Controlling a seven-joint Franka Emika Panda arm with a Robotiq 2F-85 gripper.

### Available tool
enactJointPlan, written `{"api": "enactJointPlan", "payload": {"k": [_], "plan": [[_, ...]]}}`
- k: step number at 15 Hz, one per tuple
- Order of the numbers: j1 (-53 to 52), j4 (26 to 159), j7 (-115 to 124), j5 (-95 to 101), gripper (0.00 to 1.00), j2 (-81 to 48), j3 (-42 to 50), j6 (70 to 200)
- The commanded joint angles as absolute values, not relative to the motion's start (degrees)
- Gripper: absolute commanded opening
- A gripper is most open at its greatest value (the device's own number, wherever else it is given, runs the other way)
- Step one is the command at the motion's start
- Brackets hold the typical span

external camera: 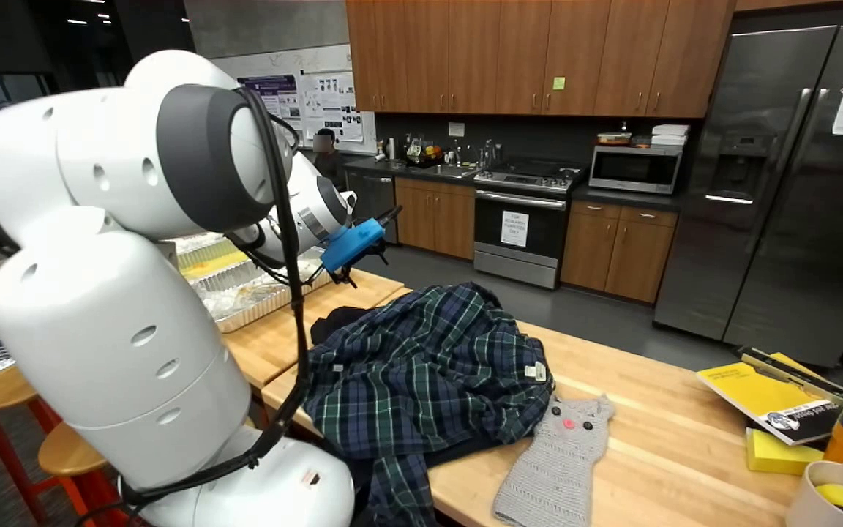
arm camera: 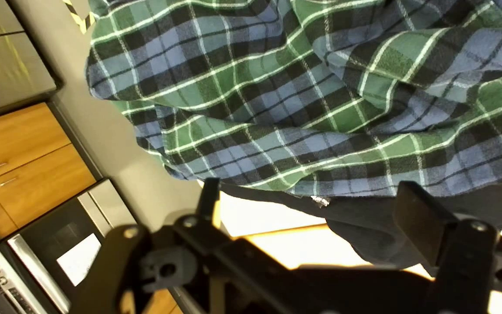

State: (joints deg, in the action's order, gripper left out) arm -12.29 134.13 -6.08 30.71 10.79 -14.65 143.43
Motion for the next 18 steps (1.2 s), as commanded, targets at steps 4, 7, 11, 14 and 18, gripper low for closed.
{"api": "enactJointPlan", "payload": {"k": [4, 7, 11, 14, 18], "plan": [[-12.1, 134.1, -6.3, 30.5, 1.0, 10.8, -14.9, 143.3], [-12.1, 134.1, -6.3, 30.5, 1.0, 10.8, -14.9, 143.3], [-12.8, 132.4, -7.3, 30.2, 1.0, 8.3, -15.6, 146.0], [-14.4, 130.2, -10.6, 28.2, 1.0, 4.9, -16.4, 149.6], [-17.4, 127.3, -25.6, 16.1, 1.0, -1.0, -16.3, 155.8]]}}
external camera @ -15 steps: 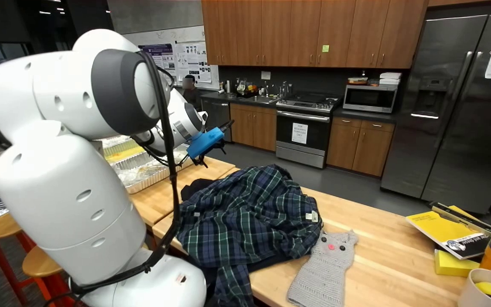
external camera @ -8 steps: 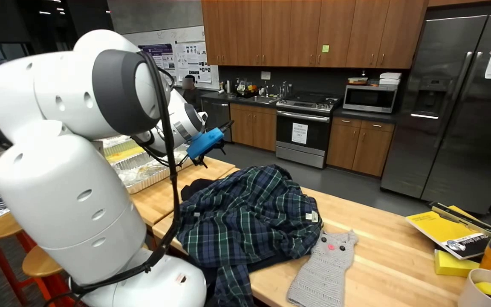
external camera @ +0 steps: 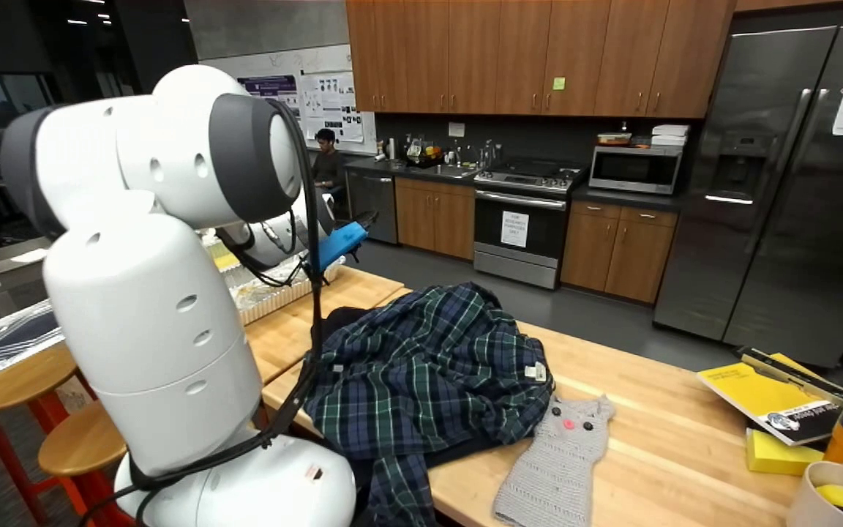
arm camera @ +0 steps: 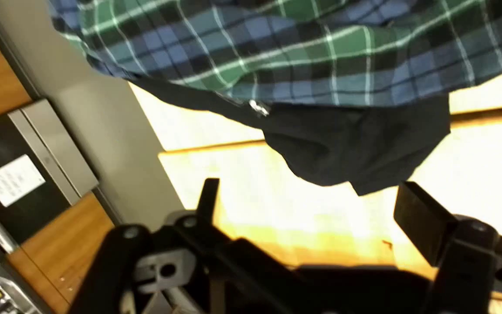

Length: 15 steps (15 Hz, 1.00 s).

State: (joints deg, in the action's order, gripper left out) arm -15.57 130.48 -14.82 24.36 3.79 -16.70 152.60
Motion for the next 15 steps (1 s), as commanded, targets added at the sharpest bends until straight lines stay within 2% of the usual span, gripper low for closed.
{"api": "enactJointPlan", "payload": {"k": [1, 4, 6, 7, 11, 15], "plan": [[-17.8, 126.5, -30.0, 12.0, 1.0, -2.9, -16.7, 157.0], [-16.6, 123.2, -43.8, -0.7, 1.0, -8.7, -20.7, 157.4], [-12.9, 120.1, -53.0, -8.2, 1.0, -11.7, -25.5, 153.2], [-12.8, 119.3, -57.4, -10.9, 1.0, -11.8, -24.6, 149.5], [-16.9, 117.3, -40.2, 10.3, 1.0, -12.1, -16.8, 141.4], [-18.6, 113.8, -29.6, 22.8, 1.0, -12.7, -15.8, 132.5]]}}
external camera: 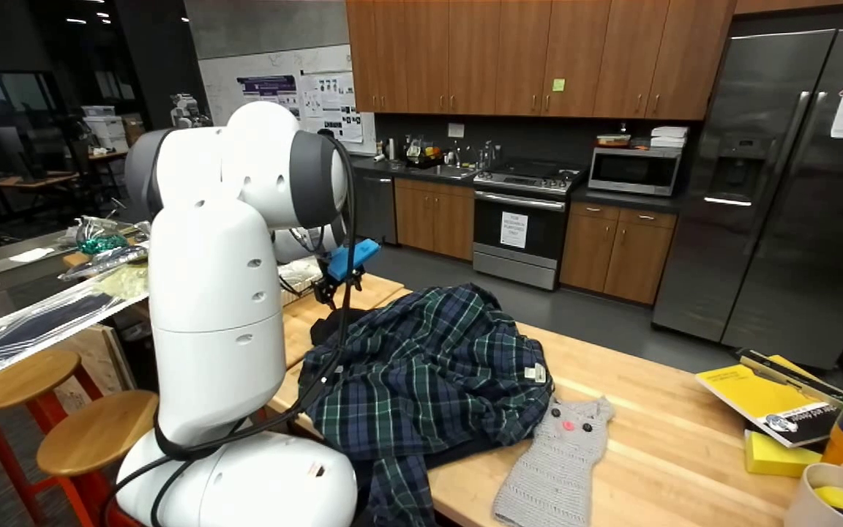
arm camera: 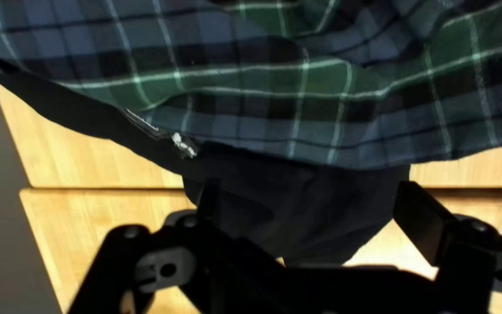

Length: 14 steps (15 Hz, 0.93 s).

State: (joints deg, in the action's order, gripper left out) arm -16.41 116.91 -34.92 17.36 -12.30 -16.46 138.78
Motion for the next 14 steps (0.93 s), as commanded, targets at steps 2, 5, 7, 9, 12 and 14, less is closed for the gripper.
{"api": "enactJointPlan", "payload": {"k": [2, 5, 7, 9, 12, 14], "plan": [[-18.9, 112.0, -29.7, 22.8, 1.0, -13.6, -17.1, 128.4], [-19.3, 110.1, -30.8, 21.0, 1.0, -15.0, -18.1, 124.9], [-19.1, 110.0, -31.1, 20.3, 1.0, -15.5, -18.5, 123.8], [-18.3, 111.2, -32.8, 18.8, 1.0, -15.6, -18.8, 124.1], [-16.5, 113.5, -39.1, 15.1, 1.0, -15.3, -19.4, 125.7], [-15.8, 114.6, -41.8, 13.3, 1.0, -15.1, -19.1, 126.3]]}}
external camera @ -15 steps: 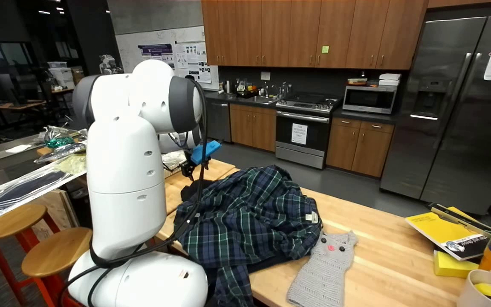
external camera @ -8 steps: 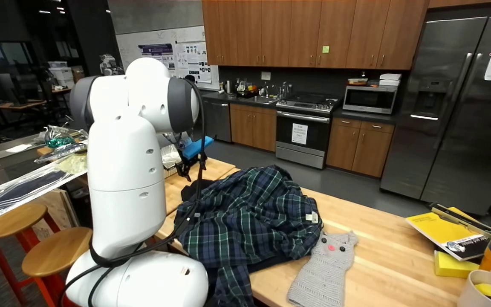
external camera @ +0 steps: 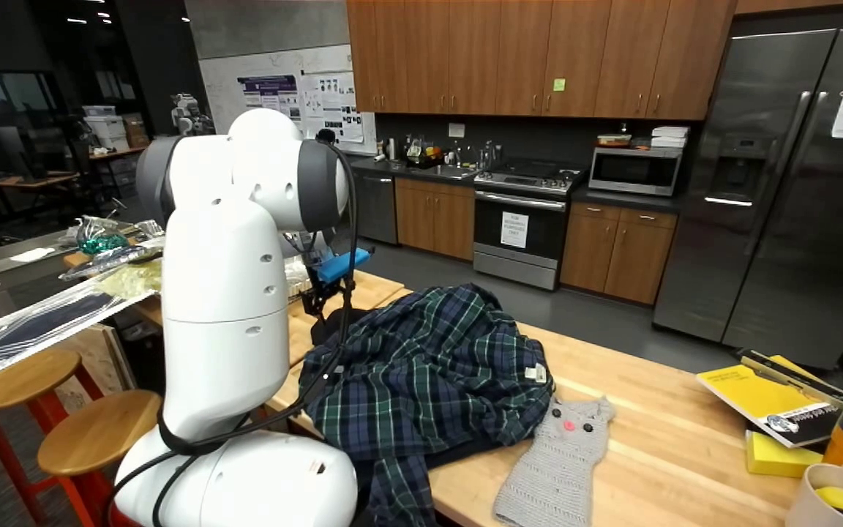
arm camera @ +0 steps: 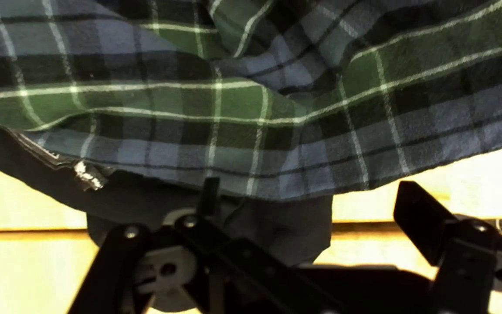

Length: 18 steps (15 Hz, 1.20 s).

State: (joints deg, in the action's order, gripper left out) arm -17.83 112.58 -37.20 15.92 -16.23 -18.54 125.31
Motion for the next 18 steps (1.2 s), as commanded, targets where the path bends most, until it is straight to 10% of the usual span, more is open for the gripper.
{"api": "enactJointPlan", "payload": {"k": [1, 18], "plan": [[-15.4, 115.3, -42.1, 13.1, 1.0, -14.7, -18.8, 127.2], [-6.7, 119.3, -94.1, -13.4, 1.0, -14.8, -25.7, 128.3]]}}
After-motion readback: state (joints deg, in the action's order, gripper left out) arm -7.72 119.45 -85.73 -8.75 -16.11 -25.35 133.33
